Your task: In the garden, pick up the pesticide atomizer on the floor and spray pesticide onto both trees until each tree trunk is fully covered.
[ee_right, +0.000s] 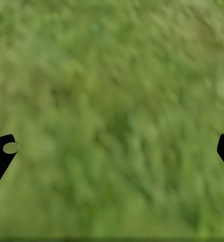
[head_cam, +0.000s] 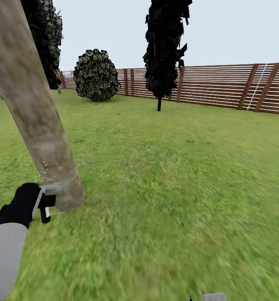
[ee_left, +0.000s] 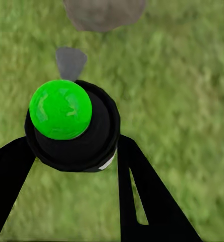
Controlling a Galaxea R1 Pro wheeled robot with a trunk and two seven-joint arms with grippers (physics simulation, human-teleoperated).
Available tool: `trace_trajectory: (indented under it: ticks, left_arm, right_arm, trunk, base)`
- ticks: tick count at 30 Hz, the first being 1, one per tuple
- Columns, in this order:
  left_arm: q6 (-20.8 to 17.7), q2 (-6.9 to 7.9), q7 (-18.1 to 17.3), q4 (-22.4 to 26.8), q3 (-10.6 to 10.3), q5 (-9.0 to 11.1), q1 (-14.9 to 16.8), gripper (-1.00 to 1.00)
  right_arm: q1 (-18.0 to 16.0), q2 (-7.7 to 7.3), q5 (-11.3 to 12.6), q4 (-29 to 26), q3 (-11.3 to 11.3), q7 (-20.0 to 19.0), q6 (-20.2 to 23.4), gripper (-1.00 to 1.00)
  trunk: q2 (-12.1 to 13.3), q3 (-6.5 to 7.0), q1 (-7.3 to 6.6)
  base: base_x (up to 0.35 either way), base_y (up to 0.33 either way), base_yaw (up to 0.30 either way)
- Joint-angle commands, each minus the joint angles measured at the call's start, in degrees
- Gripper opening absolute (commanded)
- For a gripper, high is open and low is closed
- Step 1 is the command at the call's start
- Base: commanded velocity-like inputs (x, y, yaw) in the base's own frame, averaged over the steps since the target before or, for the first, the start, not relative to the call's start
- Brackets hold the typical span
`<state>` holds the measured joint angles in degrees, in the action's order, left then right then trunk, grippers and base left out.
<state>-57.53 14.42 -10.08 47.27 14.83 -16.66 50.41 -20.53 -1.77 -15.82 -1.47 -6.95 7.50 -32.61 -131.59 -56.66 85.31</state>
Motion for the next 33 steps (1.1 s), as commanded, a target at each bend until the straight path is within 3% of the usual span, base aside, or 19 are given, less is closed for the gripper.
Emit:
trace_trajectory:
  ticks: [1,5,11,13,19,25,27,29,33]
  left_arm:
    - [-0.21,0.58,-0.64,0.04,0.18,-0.05,0.02,-1.00]
    - [-0.26,1.20,-0.78,0.02,-0.02,0.10,-0.01,-1.00]
    - [-0.42,-1.95,-0.90,0.10,-0.17,0.46,1.56,-1.00]
    - [-0.46,-2.40,-0.84,0.10,-0.22,0.40,1.99,-1.00]
    - [-0.38,-1.77,-0.82,0.09,-0.24,0.16,1.73,-1.00]
    - [0.01,-2.33,-0.59,0.10,-0.24,0.05,1.54,-1.00]
    - [0.04,-2.27,-0.49,0.10,-0.21,0.05,1.51,-1.00]
    - [0.26,-1.93,-0.39,0.10,0.10,-0.01,1.42,-1.00]
    - [0.46,-1.61,-0.28,0.10,0.20,-0.12,1.36,-1.00]
  right_arm:
    - [-0.04,0.01,-0.61,0.06,-0.43,0.23,-0.17,1.00]
    - [-0.04,0.00,-0.61,0.06,-0.43,0.23,-0.17,1.00]
    - [-0.04,0.01,-0.61,0.06,-0.43,0.23,-0.17,1.00]
    - [-0.04,0.01,-0.61,0.06,-0.43,0.23,-0.17,1.00]
    - [-0.04,0.01,-0.61,0.06,-0.43,0.23,-0.17,1.00]
    - [-0.04,-0.05,-0.78,-0.01,-0.30,0.15,-0.33,1.00]
    - [-0.04,-0.12,-0.81,-1.40,-0.37,0.10,-0.51,1.00]
    - [-0.04,0.00,-0.86,-6.39,-0.27,-0.02,-0.53,1.00]
    - [-0.04,-0.02,-0.88,-7.20,-0.24,-0.03,-0.52,1.00]
  trunk:
    - [-0.02,-0.05,-0.01]
    - [-0.02,-0.05,-0.01]
    - [-0.02,-0.05,-0.01]
    - [-0.02,-0.05,-0.01]
    - [-0.02,-0.05,-0.01]
    - [-0.02,-0.05,-0.01]
    - [-0.02,-0.05,-0.01]
    - [-0.02,-0.05,-0.01]
    - [-0.02,-0.05,-0.01]
  base:
    - [0.000,0.000,0.000]
    - [0.000,0.000,0.000]
    - [0.000,0.000,0.000]
    - [0.000,0.000,0.000]
    - [0.006,-0.008,0.000]
    - [0.124,-0.198,0.000]
    - [0.038,-0.265,0.000]
    - [0.174,-0.218,0.000]
    - [0.260,-0.169,0.000]
